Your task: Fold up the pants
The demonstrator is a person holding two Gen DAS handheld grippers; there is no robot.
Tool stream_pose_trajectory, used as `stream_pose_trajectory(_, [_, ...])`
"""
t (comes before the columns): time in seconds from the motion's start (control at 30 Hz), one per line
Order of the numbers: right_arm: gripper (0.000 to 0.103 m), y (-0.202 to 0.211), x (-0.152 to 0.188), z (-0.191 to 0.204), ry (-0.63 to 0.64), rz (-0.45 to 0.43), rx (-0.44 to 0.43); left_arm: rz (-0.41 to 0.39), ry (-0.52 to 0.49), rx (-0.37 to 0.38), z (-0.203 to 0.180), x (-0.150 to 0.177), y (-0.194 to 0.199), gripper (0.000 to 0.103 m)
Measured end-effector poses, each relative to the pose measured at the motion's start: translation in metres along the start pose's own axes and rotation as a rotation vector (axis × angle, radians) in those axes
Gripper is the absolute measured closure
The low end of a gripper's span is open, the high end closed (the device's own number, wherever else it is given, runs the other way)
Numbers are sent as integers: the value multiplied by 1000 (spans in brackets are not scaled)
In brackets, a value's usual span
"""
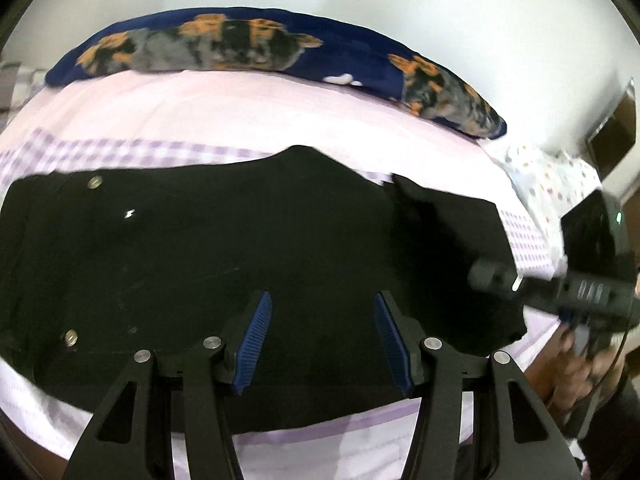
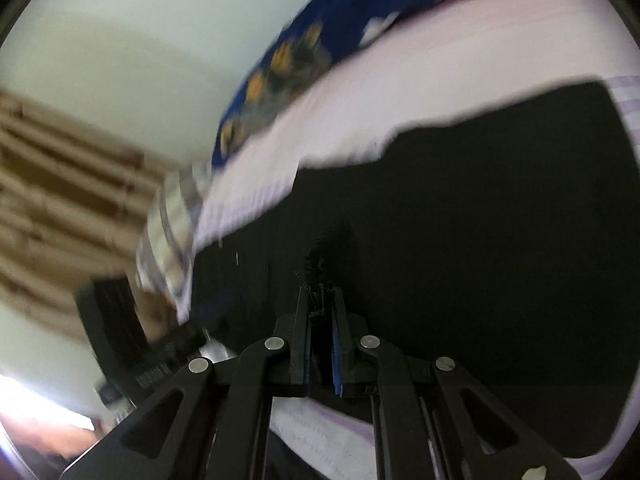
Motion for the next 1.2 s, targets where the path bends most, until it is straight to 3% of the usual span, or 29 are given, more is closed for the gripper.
stream_pose_trajectory(0.27, [94, -35, 30, 14, 152, 117, 135, 16, 45, 87, 9, 5, 0, 48])
stream_pose_trajectory(0.37, [85, -38, 32, 20, 182, 122, 143, 33, 48, 131, 4, 6, -3, 48])
stream_pose_trajectory(0.43, [71, -35, 33, 23, 173, 139, 107, 41, 48, 143, 2, 6, -5, 48])
stream_pose_trajectory(0.57, [65, -15, 33, 26, 161, 97, 87, 67, 52, 204, -4, 7, -4, 48])
stream_pose_trajectory(0.73, [59, 30, 30, 8, 92, -52, 117, 161, 121, 330, -7, 10, -19, 48])
stream_pose_trajectory(0.87, [59, 50, 21, -13, -14, -136, 113, 205, 185, 381, -10, 6, -38, 48])
stream_pose_trajectory(1.07, [59, 55, 18, -37, -109, -168, 105, 218, 284, 389, -1, -7, -65, 48])
stream_pose_trajectory(1.2, [59, 55, 19, -47, -146, -172, 99, 230, 298, 383, 1, -17, -82, 48])
Point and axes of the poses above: each gripper's, at about its wrist camera, not at the fingertips, and y roughly against the way its jaws point, z to its left, x to its underside, the point moved 2 cm from there along -y, roughly the way its jaws point, and after that the axes turned 7 degrees about x, right-handed, at the moved point
